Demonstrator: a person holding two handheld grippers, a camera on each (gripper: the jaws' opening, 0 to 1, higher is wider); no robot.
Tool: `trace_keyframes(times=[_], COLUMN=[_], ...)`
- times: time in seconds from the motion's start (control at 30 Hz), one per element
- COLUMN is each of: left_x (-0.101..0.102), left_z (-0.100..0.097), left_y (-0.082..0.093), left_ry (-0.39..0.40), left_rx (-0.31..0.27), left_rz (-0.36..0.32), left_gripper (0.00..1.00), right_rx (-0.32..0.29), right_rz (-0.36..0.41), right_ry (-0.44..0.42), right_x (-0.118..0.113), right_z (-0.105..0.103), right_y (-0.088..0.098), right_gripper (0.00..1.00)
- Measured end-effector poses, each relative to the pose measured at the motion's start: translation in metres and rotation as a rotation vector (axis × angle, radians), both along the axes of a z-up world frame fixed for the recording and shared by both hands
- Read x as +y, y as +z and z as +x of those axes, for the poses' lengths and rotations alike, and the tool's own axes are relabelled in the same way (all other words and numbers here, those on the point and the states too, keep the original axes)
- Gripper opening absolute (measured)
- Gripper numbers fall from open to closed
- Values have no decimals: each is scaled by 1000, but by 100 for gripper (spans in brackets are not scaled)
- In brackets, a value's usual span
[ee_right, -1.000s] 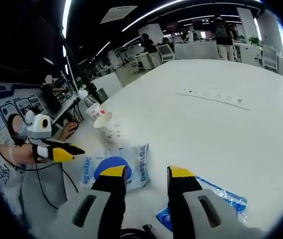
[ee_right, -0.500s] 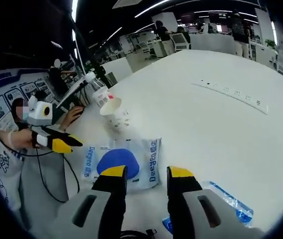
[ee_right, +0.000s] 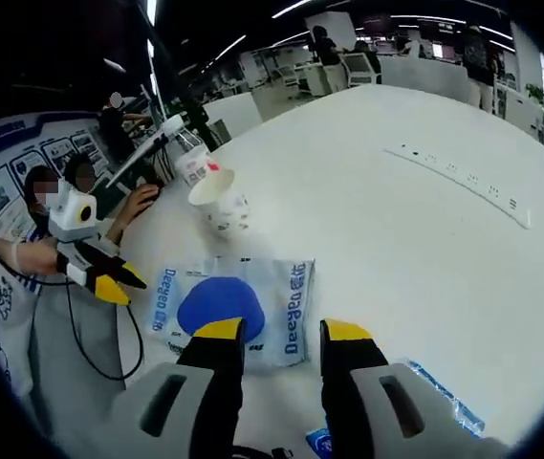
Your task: Arrange the tabletop items into an orderly group along one side of the table until the central work area is clear of visible clutter.
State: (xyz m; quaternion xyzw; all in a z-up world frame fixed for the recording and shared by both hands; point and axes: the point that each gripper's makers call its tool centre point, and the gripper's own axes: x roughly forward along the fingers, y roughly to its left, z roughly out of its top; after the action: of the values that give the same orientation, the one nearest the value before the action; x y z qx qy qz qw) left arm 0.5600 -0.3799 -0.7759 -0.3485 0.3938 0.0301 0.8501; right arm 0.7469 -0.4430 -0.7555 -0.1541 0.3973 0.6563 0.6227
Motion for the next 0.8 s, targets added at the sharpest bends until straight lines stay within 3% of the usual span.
trace_keyframes(times=[0.57, 0.8], left_x=[-23, -24], left_z=[5, 8], left_y=[-21, -23], left_ry=[-55, -47], left_rx=[42, 36], left_rz=[-58, -80], left_gripper=[25, 22], right_rx=[-31, 1], right_rz=[-63, -86], right_ry=[18, 9], right_x=[-2, -2], right_z=[5, 4], right_y=[-20, -30], right_gripper=[23, 16])
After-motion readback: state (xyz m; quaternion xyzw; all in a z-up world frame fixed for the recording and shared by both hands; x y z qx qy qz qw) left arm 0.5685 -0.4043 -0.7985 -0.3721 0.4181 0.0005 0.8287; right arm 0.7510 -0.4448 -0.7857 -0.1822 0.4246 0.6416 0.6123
